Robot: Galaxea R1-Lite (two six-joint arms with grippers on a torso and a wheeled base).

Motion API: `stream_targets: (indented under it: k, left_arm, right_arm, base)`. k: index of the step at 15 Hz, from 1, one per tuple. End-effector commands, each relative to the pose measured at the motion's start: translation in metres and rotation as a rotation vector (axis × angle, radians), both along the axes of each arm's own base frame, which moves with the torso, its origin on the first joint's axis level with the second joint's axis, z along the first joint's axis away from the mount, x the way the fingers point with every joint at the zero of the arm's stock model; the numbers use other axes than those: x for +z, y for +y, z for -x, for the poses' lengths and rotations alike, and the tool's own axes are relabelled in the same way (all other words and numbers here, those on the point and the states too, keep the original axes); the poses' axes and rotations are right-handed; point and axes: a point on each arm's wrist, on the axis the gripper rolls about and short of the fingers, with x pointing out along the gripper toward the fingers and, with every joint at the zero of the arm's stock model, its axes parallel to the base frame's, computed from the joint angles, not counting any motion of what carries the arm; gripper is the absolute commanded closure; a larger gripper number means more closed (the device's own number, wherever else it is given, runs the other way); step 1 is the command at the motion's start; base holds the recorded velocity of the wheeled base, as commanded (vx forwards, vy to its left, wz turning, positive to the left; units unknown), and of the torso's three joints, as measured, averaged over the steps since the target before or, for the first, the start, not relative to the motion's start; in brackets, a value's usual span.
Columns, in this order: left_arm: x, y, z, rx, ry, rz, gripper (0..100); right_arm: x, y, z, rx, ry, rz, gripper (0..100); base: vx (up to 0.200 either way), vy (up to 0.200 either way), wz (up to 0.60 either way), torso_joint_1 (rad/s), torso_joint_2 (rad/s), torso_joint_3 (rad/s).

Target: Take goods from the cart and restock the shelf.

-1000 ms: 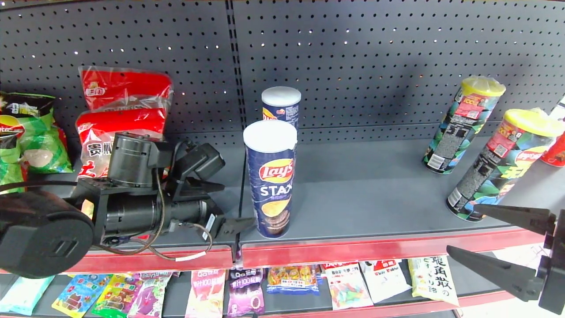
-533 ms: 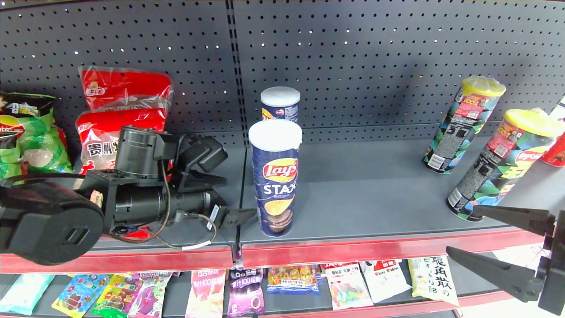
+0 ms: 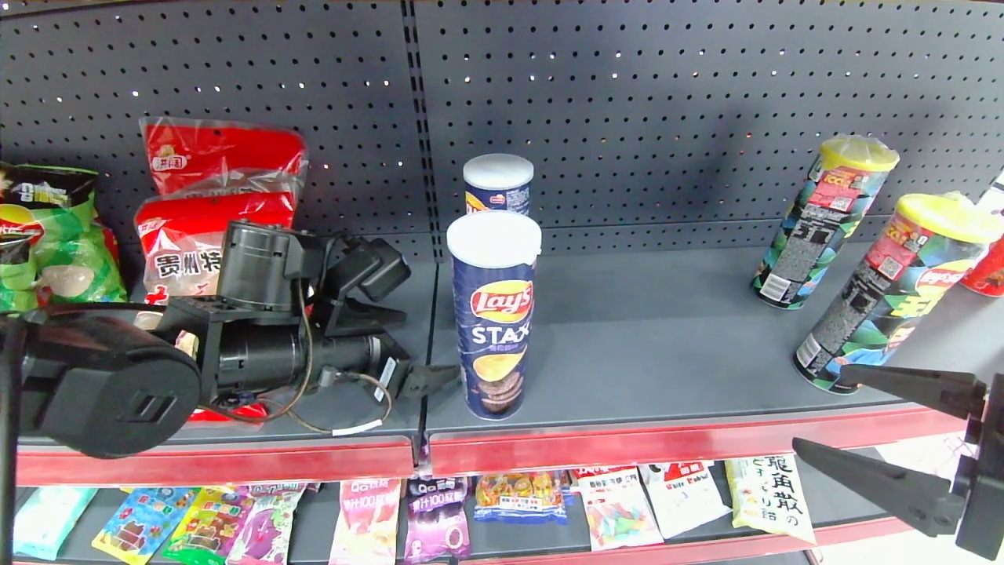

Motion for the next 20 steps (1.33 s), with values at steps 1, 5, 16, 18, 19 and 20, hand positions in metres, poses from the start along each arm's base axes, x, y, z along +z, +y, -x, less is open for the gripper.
stream_targets:
  k: [1, 5, 16, 18, 19, 20]
  left_arm:
    - [-0.001, 0.000, -0.001, 0.001, 0.001, -0.002, 0]
    - [0.000, 0.007, 0.004, 0.043, -0.004, -0.015, 0]
    - [0.015, 0.128, 0.235, 0.483, -0.109, 0.005, 0]
    - [0.011, 0.135, 0.257, 0.585, -0.143, 0.059, 0]
    - [0.008, 0.136, 0.263, 0.605, -0.145, 0.062, 0]
    - [0.000, 0.138, 0.271, 0.653, -0.148, 0.055, 0]
  right_arm:
    - [0.001, 0.000, 0.000, 0.000, -0.003, 0.000, 0]
    - [0.000, 0.000, 0.001, 0.001, -0.003, 0.000, 0]
    - [-0.051, -0.036, 0.091, -0.038, -0.158, -0.107, 0]
    - [-0.062, -0.046, 0.106, -0.166, -0.247, -0.121, 0]
    - [-0.065, -0.048, 0.108, -0.228, -0.260, -0.116, 0]
    - [-0.070, -0.050, 0.110, -0.328, -0.278, -0.107, 0]
  base:
    - [0.000, 0.000, 0.00, 0.000, 0.00, 0.000]
    - [0.000, 0.000, 0.00, 0.000, 0.00, 0.000]
    - [0.000, 0.000, 0.00, 0.000, 0.00, 0.000]
    - [0.000, 0.000, 0.00, 0.000, 0.00, 0.000]
    - [0.000, 0.000, 0.00, 0.000, 0.00, 0.000]
    - [0.000, 0.000, 0.00, 0.000, 0.00, 0.000]
